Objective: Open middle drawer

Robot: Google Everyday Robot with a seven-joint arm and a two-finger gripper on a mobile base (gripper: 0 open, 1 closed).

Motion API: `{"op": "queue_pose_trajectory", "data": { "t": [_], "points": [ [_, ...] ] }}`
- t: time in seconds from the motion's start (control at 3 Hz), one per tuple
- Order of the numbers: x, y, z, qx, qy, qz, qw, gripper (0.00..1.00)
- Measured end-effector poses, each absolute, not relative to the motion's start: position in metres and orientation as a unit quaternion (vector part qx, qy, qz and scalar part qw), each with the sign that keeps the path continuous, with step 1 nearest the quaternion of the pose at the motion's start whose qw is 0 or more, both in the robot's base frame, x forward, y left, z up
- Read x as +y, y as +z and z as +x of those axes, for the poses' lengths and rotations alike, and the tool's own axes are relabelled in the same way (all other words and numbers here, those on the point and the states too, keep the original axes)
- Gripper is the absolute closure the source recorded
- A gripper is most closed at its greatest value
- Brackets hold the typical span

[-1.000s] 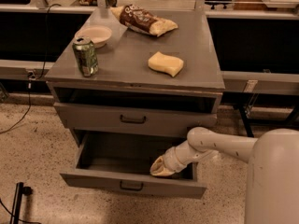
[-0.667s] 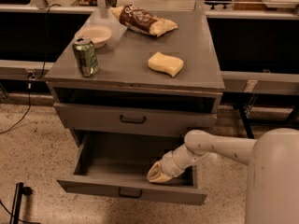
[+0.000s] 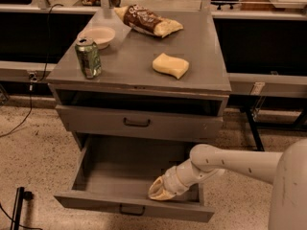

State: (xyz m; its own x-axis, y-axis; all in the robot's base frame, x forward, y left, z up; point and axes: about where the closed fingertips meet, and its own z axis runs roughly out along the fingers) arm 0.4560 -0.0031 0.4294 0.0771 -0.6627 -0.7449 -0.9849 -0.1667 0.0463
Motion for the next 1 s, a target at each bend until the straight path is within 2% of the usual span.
{"op": "queue_pose_trajectory", "data": {
  "t": [0.67,1.0],
  "points": [
    [0.0,0.438,0.425,0.619,0.326,-0.673,0.239,1.0],
    [-0.003,0.46,0.43,0.617,0.311,-0.675,0.26,1.0]
  ]
}}
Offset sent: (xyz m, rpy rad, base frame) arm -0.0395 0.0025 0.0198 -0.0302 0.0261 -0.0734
